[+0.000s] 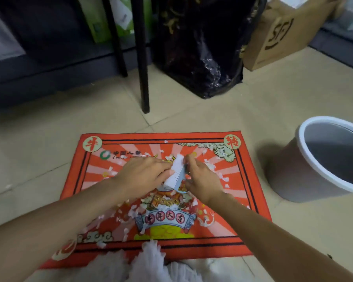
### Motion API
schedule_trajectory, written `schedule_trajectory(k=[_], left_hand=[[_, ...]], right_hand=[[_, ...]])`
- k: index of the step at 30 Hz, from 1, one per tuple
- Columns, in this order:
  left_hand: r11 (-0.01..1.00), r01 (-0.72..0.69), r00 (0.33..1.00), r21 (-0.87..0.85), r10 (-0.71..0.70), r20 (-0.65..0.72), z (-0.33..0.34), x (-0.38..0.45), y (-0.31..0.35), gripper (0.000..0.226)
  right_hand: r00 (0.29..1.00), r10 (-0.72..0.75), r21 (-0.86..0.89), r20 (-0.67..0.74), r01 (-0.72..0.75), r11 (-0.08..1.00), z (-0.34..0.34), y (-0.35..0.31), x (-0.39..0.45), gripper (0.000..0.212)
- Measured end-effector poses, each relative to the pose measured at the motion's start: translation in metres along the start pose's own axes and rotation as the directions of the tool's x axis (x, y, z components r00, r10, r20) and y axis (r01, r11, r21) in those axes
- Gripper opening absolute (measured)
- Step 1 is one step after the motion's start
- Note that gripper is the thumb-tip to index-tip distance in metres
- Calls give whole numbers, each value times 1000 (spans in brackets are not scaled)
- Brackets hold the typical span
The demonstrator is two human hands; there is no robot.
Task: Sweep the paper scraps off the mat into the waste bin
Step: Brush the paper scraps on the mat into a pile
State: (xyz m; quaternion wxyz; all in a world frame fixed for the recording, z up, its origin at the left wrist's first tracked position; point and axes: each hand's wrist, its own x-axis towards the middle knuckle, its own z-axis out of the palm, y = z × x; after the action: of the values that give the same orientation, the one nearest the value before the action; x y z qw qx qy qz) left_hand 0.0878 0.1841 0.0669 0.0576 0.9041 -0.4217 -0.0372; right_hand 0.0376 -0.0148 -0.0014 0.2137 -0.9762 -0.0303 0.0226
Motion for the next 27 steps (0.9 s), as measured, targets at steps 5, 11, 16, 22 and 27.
schedule_trajectory(k=[5,11,16,22,27], left_hand=[[991,126,992,-34,-126,-5,4,-36,-52,35],[953,289,956,-90,-292,-28,41,-74,-113,66],[908,406,909,-107,-413,-55,72,-106,-143,47],[851,494,860,-178,-508,-46,108,-150,-154,33],[718,662,734,-213,-679,-9,137,-199,-156,33]], right_hand=[[985,-140,-11,99,142,990,13,-36,53,39],[951,-257,-17,172,263,965,38,-78,109,49],[897,-366,-35,247,385,922,69,-107,134,48],[819,-453,-106,352,516,850,121,-146,141,53],[757,-511,-148,408,607,780,151,-182,134,48]])
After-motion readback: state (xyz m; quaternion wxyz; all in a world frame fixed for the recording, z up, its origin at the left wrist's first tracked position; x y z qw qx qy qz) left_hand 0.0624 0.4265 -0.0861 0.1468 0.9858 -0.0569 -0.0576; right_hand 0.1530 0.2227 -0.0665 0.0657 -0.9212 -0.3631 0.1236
